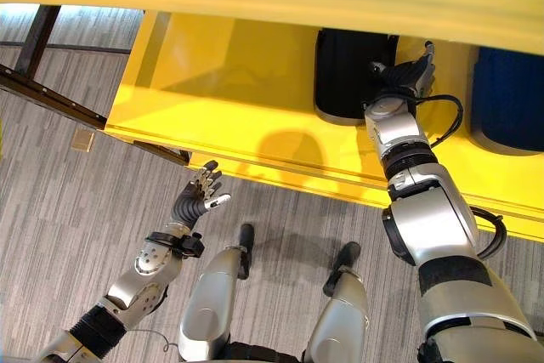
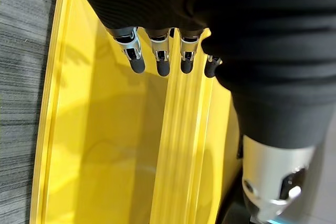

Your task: Move parts from the plastic box to the shelf.

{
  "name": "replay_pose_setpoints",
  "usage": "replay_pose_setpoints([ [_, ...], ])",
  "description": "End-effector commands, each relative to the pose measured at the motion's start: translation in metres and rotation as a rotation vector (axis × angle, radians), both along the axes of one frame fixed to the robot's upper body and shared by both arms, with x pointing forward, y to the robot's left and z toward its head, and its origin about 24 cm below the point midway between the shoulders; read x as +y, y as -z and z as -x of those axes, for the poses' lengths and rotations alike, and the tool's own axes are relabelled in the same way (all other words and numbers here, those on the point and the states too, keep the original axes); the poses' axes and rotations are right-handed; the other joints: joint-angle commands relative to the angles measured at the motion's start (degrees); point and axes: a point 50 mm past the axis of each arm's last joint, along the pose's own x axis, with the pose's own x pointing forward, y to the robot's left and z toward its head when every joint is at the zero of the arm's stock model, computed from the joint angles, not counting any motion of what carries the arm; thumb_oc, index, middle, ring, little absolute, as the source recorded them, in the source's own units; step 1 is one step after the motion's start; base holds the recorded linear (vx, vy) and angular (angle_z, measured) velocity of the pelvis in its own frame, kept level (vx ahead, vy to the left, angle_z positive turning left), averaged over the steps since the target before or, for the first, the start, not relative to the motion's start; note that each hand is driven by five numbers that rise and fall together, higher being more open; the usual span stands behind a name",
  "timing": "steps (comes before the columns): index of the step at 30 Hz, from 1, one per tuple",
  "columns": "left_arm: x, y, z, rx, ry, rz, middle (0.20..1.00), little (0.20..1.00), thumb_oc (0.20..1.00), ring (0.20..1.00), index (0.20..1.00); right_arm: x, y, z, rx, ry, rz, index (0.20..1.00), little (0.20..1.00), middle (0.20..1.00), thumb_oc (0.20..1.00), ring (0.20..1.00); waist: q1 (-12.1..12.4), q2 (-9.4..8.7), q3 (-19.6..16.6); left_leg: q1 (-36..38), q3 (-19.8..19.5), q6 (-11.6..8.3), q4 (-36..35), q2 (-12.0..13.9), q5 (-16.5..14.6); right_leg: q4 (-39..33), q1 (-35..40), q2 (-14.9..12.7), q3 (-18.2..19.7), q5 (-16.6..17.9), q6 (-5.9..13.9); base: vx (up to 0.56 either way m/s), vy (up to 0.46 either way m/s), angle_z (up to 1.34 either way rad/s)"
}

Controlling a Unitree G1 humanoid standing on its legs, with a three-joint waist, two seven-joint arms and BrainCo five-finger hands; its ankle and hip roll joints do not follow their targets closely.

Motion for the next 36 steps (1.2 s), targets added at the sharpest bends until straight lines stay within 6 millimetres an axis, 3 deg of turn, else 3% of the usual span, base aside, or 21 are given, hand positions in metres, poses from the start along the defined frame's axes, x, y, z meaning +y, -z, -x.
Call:
replay_pose_setpoints([
  [1, -0.006, -0.017, 0.009, -0.084, 0.049, 0.039, 1.0, 1.0, 1.0, 1.0, 1.0, -0.015, -0.007, 0.006, -0.074, 0.052, -0.032, 1.0, 1.0, 1.0, 1.0, 1.0, 1.2, 1.3, 0.3, 2.7, 3.0, 0.29, -3.1, 2.1, 2.5, 7.1, 0.8, -1.5, 0.2, -3.5, 2.55, 0.0, 0.0, 0.0],
  [8, -0.007, -0.017, 0.01, -0.078, 0.077, 0.035, 1.0, 1.0, 1.0, 1.0, 1.0, -0.01, -0.021, 0.008, -0.239, 0.029, -0.098, 1.0, 1.0, 1.0, 1.0, 1.0, 0.9, 1.21, 0.3, 4.4, 3.2, 0.35, -4.1, 1.9, 2.8, 6.0, 2.5, -1.4, 0.2, -3.3, 2.51, 0.0, 0.0, 0.0],
  [14, -0.006, -0.015, 0.014, -0.078, 0.088, 0.034, 1.0, 1.0, 1.0, 1.0, 1.0, 0.01, -0.044, 0.009, -0.389, -0.121, -0.083, 1.0, 1.0, 1.0, 1.0, 1.0, 0.7, 0.88, 0.3, 7.9, 3.4, 0.41, -6.0, 1.5, 3.1, 4.3, 6.0, -1.3, 0.1, -3.1, 2.62, 0.0, 0.0, 0.0],
  [19, -0.001, -0.011, 0.018, -0.084, 0.081, 0.029, 1.0, 1.0, 1.0, 1.0, 1.0, 0.026, -0.036, 0.01, -0.396, -0.261, -0.108, 1.0, 1.0, 1.0, 1.0, 1.0, 0.2, 0.16, 0.3, 11.1, 3.6, 0.26, -7.9, 1.7, 3.7, 2.3, 9.3, -0.8, 0.2, -2.9, 2.5, 0.0, 0.0, 0.0],
  [22, 0.004, -0.008, 0.022, -0.088, 0.072, 0.029, 1.0, 1.0, 1.0, 1.0, 1.0, 0.039, -0.014, 0.012, -0.352, -0.36, -0.148, 1.0, 1.0, 1.0, 1.0, 1.0, -0.3, -0.49, -0.7, 13.3, 3.5, 0.18, -10.2, 2.1, 4.3, -0.1, 11.5, -0.2, 0.4, -2.5, 2.49, 0.01, -0.011, -0.02],
  [24, 0.01, -0.006, 0.025, -0.091, 0.062, 0.027, 1.0, 1.0, 1.0, 1.0, 1.0, 0.047, 0.007, 0.016, -0.306, -0.435, -0.166, 1.0, 1.0, 1.0, 1.0, 1.0, -0.8, -1.11, -2.0, 14.8, 3.6, 0.01, -12.3, 2.5, 5.0, -2.2, 13.0, 0.5, 0.5, -2.1, 2.55, 0.02, -0.008, -0.04],
  [25, 0.014, -0.003, 0.027, -0.089, 0.047, 0.027, 1.0, 1.0, 1.0, 1.0, 1.0, 0.058, 0.029, 0.022, -0.253, -0.487, -0.205, 1.0, 1.0, 1.0, 1.0, 1.0, -1.4, -1.66, -3.2, 16.1, 3.7, -0.21, -14.0, 3.0, 5.8, -4.0, 14.4, 1.0, 0.8, -1.7, 2.57, 0.05, -0.008, -0.14],
  [28, 0.018, -0.001, 0.03, -0.085, 0.029, 0.033, 1.0, 1.0, 1.0, 1.0, 1.0, 0.069, 0.059, 0.031, -0.166, -0.534, -0.27, 1.0, 1.0, 1.0, 1.0, 1.0, -2.3, -2.27, -4.4, 17.4, 3.8, -0.45, -15.7, 3.5, 6.5, -5.7, 15.6, 1.7, 1.4, -1.3, 2.61, 0.03, 0.003, -0.14],
  [30, 0.023, 0.001, 0.033, -0.09, 0.01, 0.036, 1.0, 1.0, 1.0, 1.0, 1.0, 0.079, 0.089, 0.045, -0.087, -0.609, -0.324, 1.0, 1.0, 1.0, 1.0, 1.0, -3.5, -2.95, -5.6, 18.6, 4.2, -0.78, -17.4, 4.3, 7.5, -7.0, 16.6, 2.3, 1.7, -0.9, 2.66, -0.01, 0.017, -0.09],
  [33, 0.029, 0.006, 0.04, -0.085, -0.052, 0.05, 1.0, 1.0, 1.0, 1.0, 1.0, 0.101, 0.145, 0.09, 0.045, -0.764, -0.371, 1.0, 1.0, 1.0, 1.0, 1.0, -6.4, -4.31, -8.3, 20.5, 5.9, -1.17, -19.4, 5.5, 8.8, -8.9, 18.0, 3.2, 2.4, -0.4, 2.8, -0.01, 0.055, -0.25],
  [36, 0.034, 0.008, 0.044, -0.1, -0.104, 0.071, 1.0, 1.0, 1.0, 1.0, 1.0, 0.11, 0.151, 0.123, 0.031, -0.918, -0.326, 1.0, 1.0, 1.0, 1.0, 1.0, -8.2, -5.29, -10.4, 21.7, 7.1, -1.23, -19.8, 5.7, 8.7, -10.3, 18.9, 3.6, 3.0, 0.1, 3.14, -0.04, 0.069, -0.2],
])
